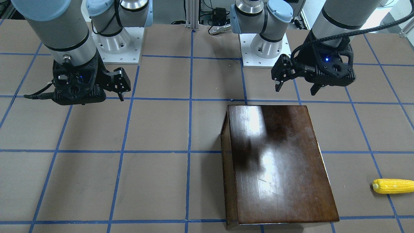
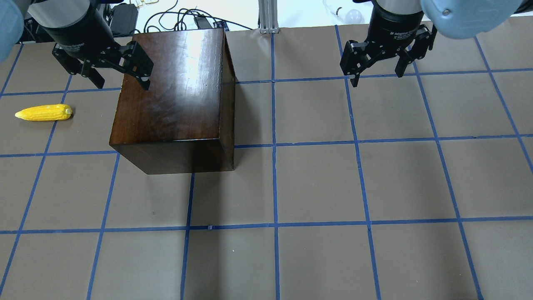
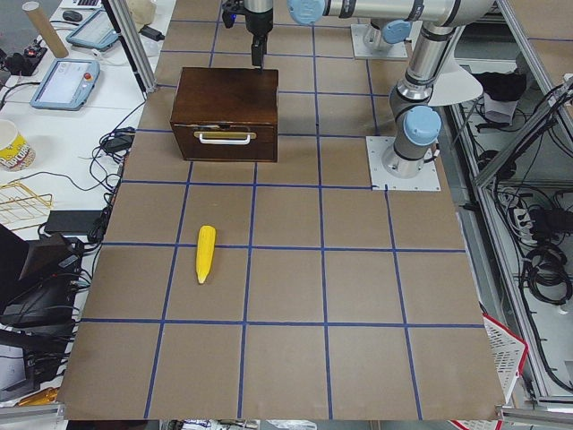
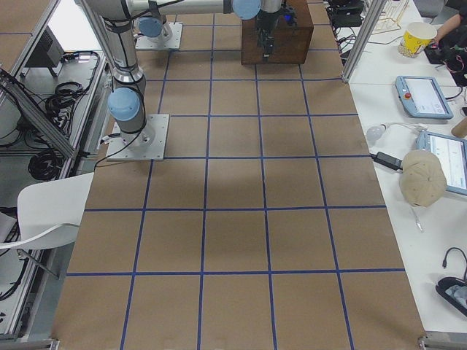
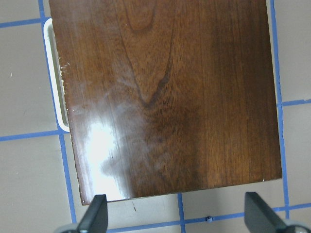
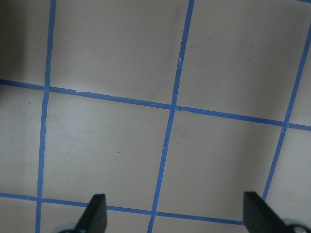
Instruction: Open drawer and put corn inside
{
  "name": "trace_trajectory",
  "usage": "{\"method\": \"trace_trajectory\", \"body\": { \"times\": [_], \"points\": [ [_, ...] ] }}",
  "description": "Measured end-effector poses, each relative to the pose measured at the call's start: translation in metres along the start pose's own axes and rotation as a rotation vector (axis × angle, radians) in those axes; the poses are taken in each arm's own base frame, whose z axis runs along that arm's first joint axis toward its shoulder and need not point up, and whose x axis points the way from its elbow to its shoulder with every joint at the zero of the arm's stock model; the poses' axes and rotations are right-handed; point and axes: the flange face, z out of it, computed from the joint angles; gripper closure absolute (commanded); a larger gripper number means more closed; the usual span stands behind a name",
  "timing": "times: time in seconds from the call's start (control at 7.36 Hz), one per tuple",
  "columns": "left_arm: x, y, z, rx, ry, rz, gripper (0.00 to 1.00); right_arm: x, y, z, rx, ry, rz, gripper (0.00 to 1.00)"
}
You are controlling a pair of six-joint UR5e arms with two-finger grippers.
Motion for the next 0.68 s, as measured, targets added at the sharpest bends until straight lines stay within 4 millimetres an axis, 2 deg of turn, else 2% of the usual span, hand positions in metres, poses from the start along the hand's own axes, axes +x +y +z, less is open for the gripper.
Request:
{"method": "trace_trajectory", "body": {
  "times": [0.68],
  "points": [
    [0.0034, -0.0028, 0.0007, -0.005, 0.009, -0.019, 0.0, 0.0, 0.0, 0.0, 0.0, 0.0, 0.0, 0.0]
  ]
}}
